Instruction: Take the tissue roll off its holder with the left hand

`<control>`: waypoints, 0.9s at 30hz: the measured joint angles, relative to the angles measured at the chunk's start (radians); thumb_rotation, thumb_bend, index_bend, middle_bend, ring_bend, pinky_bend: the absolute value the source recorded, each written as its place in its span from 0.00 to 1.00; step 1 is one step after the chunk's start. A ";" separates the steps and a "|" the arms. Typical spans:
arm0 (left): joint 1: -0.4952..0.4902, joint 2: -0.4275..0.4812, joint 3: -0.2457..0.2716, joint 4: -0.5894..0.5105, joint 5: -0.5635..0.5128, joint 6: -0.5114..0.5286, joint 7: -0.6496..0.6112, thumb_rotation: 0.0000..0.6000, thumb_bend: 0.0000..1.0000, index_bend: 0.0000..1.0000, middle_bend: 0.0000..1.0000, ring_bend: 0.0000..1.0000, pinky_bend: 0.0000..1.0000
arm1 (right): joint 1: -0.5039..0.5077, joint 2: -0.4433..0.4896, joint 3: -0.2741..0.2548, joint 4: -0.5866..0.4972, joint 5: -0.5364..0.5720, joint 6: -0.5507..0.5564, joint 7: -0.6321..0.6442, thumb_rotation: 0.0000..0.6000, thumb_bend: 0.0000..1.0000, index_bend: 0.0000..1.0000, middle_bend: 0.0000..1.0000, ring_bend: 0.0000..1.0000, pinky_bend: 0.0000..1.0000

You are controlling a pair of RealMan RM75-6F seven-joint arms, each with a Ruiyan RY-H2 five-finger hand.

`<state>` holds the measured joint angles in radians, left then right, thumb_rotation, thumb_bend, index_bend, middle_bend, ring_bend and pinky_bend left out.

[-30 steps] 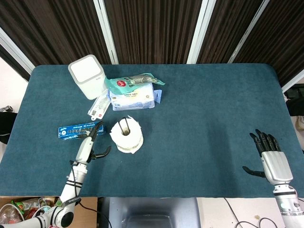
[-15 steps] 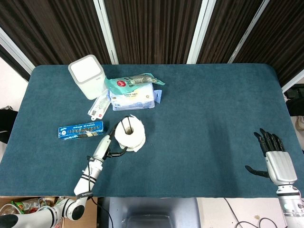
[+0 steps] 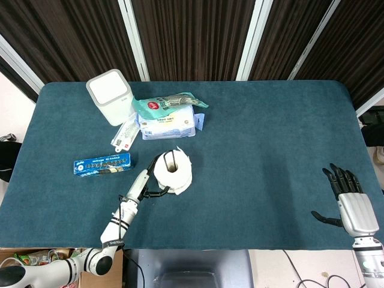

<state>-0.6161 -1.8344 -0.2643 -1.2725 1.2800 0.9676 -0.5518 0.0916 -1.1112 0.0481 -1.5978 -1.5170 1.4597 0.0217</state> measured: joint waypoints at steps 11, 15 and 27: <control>0.012 -0.032 -0.042 -0.032 -0.075 0.060 0.088 1.00 0.47 0.63 0.66 0.75 0.83 | 0.002 0.001 0.000 0.000 0.001 -0.006 -0.002 1.00 0.04 0.00 0.00 0.00 0.00; 0.019 -0.038 -0.065 -0.045 -0.073 0.107 0.091 1.00 0.49 0.68 0.71 0.79 0.86 | 0.002 0.000 -0.001 0.000 0.001 -0.008 -0.007 1.00 0.04 0.00 0.00 0.00 0.00; 0.044 0.080 -0.154 -0.278 -0.001 0.255 0.112 1.00 0.52 0.69 0.73 0.81 0.88 | 0.005 -0.001 -0.007 -0.010 0.004 -0.023 -0.037 1.00 0.04 0.00 0.00 0.00 0.00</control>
<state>-0.5721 -1.7540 -0.4182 -1.5504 1.2794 1.2230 -0.4398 0.0963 -1.1121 0.0412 -1.6081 -1.5126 1.4364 -0.0150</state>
